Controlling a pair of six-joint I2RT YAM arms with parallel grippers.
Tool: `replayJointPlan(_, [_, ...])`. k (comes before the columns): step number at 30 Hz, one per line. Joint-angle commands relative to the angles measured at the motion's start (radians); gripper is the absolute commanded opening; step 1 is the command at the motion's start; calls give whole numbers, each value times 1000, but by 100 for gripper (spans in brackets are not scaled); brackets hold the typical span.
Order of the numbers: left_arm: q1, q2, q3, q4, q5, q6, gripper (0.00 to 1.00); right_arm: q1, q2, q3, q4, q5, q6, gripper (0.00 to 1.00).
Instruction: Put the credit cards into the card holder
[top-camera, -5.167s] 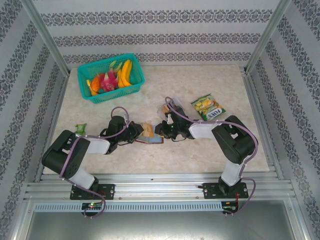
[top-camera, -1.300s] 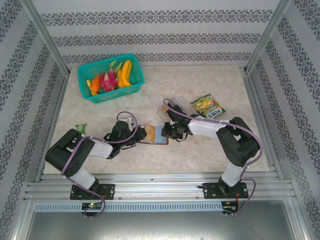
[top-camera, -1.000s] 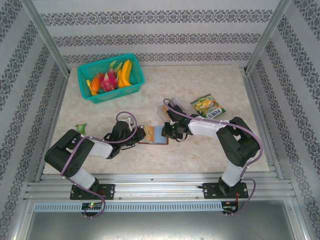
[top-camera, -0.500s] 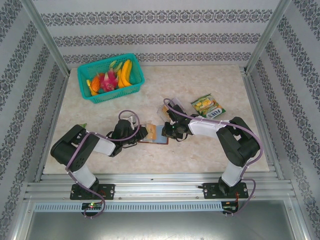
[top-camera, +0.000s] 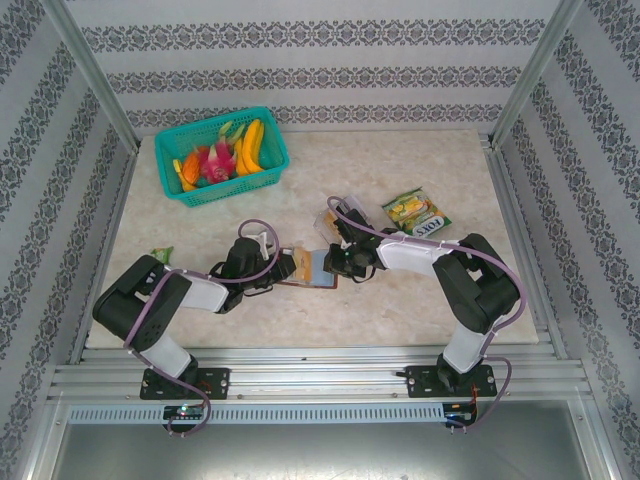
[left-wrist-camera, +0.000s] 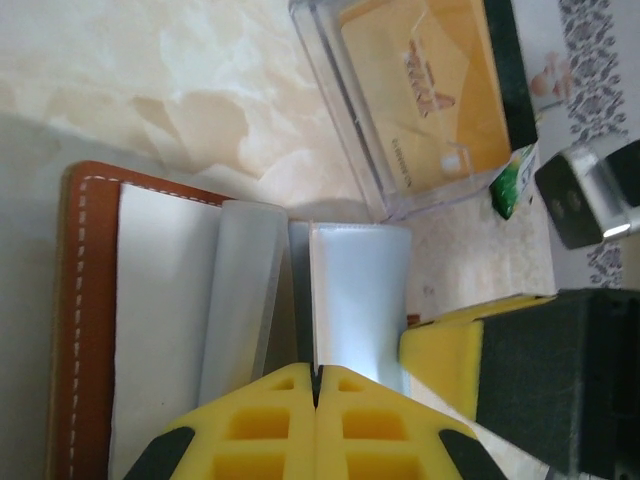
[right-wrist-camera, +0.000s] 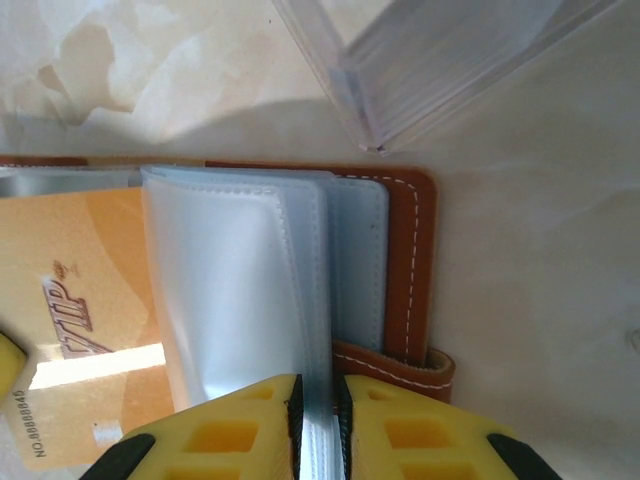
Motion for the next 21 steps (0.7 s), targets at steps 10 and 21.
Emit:
replayJointPlan(10, [-21,113,33,49,118,-4,0,-10,17,-21,-24,21,-5,20])
replayJointPlan(21, [-22,105,70,-67,121,33,12,-14,-54,-17,-76,58,-18,26])
